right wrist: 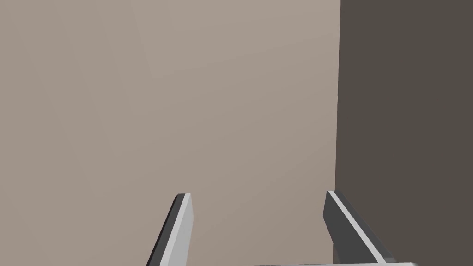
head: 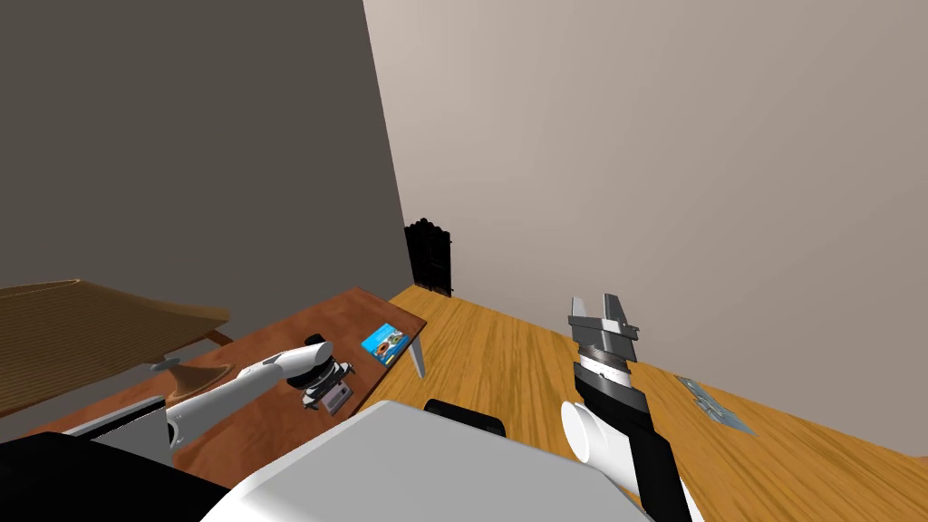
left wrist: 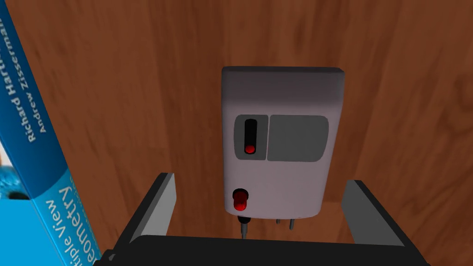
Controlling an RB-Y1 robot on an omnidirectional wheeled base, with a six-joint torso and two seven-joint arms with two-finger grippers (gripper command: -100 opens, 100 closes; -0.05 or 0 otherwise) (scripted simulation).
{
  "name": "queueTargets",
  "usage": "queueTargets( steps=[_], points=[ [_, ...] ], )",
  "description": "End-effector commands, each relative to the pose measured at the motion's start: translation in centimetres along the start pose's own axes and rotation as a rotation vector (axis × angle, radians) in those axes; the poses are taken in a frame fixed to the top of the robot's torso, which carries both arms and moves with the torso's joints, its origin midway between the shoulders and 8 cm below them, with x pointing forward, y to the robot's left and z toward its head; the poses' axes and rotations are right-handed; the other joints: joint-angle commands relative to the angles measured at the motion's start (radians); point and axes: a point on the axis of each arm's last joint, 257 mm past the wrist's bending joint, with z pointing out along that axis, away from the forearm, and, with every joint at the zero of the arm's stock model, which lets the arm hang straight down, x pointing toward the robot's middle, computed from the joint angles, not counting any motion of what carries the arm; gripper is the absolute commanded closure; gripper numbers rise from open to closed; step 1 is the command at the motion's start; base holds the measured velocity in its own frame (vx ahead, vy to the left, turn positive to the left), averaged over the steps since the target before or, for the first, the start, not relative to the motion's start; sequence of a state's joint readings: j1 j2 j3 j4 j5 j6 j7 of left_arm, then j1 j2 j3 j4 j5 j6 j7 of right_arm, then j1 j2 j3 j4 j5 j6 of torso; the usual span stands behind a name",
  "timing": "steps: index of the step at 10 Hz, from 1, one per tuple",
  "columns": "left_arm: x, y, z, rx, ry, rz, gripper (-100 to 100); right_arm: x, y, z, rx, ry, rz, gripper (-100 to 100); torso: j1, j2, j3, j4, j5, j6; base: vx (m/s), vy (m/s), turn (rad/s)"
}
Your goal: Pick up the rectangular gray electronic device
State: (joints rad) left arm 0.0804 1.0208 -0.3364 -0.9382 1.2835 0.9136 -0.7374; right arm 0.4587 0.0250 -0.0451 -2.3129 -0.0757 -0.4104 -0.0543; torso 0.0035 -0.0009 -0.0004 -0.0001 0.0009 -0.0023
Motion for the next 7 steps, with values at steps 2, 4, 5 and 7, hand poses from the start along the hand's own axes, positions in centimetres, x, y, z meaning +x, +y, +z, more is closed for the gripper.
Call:
queueTargets(
  steps=[2,4,5,7],
  points=[
    [0.44,0.05,0.65,0.0,-0.001,-0.002,-100,0.0,0.0,0.0,0.0,0.0,0.0,0,0.001,0.0,0.0,0.0,0.0,0.0,-0.007,0.042,-0.023],
    [0.44,0.19,0.72,-0.002,-0.002,-0.003,100,0.0,0.0,0.0,0.0,0.0,0.0,0,-0.002,0.0,0.0,0.001,0.0,0.001,-0.001,0.004,-0.001],
    [0.42,-0.01,0.67,0.001,-0.002,-0.002,100,0.0,0.0,0.0,0.0,0.0,0.0,0,-0.001,-0.001,-0.001,0.0,0.001,0.0,-0.003,-0.001,0.014],
    [0.46,0.18,0.71,-0.002,-0.001,-0.003,100,0.0,0.0,0.0,0.0,0.0,0.0,0,0.0,-0.002,-0.001,0.0,0.002,0.001,0.0,0.0,0.0]
  ],
)
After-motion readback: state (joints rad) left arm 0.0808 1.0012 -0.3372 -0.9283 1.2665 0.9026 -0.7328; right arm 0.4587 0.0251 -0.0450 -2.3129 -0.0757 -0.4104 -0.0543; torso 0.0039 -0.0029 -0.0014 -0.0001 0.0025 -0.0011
